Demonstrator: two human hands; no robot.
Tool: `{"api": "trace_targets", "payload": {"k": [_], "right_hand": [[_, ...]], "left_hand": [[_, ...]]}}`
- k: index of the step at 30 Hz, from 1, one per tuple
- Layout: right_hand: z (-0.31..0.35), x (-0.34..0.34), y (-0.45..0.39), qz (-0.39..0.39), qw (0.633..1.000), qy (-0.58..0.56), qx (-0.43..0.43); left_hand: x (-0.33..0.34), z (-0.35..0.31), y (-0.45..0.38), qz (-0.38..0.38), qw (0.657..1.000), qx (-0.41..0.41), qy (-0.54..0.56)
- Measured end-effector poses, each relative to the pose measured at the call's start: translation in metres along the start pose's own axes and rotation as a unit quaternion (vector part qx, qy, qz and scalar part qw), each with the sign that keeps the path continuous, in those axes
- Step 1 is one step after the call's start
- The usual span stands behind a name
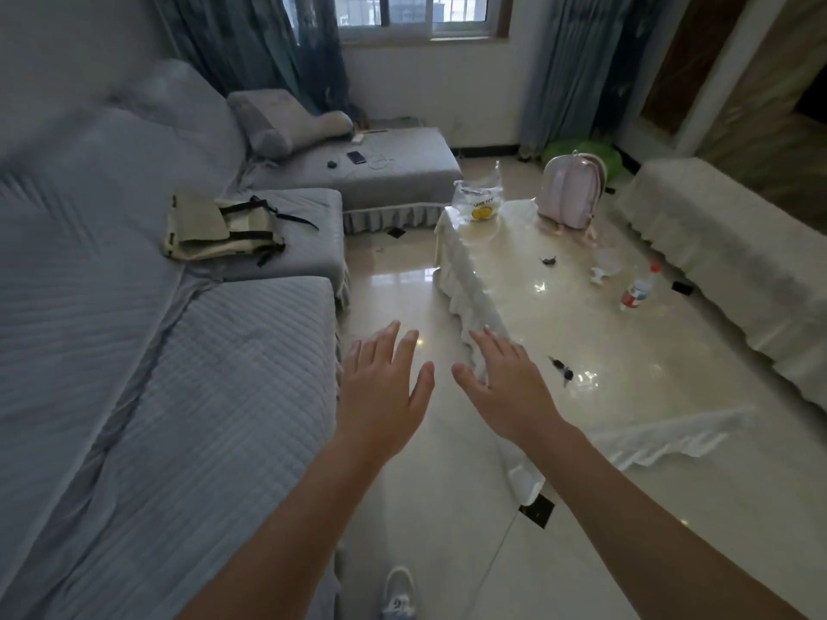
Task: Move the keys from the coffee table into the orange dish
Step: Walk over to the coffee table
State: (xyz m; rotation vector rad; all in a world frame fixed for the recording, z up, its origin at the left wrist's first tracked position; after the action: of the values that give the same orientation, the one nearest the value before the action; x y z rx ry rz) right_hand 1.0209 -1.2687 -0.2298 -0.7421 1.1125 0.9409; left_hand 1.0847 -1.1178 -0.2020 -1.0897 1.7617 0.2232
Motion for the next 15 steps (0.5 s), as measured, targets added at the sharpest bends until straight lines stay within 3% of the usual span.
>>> {"api": "trace_targets", "payload": {"k": [6,15], "right_hand": [[-0.005,-0.014,-0.081,-0.021,0.999,0.004,0.039],[-0.065,-0.033,-0.17,-0.054,0.994,-0.001,0.095]], "left_hand": [[0.02,0.021,-0.096,0.021,0.999,0.048,0.014],[0.081,-0.006,-0.21,0.056,0.991,0.115,0.029]]}}
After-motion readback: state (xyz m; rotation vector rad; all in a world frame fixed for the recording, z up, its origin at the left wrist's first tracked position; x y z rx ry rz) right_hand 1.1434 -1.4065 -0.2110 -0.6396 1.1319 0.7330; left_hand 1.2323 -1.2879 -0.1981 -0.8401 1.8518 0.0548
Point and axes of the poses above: each hand's wrist, its own y-axis away from the middle knuckle, its own x-axis out of the palm, z = x × y, the point moved 10 cm from there along -y, towards the middle knuckle, and after that the axes turned 12 degrees about y, right-handed, at the moved point
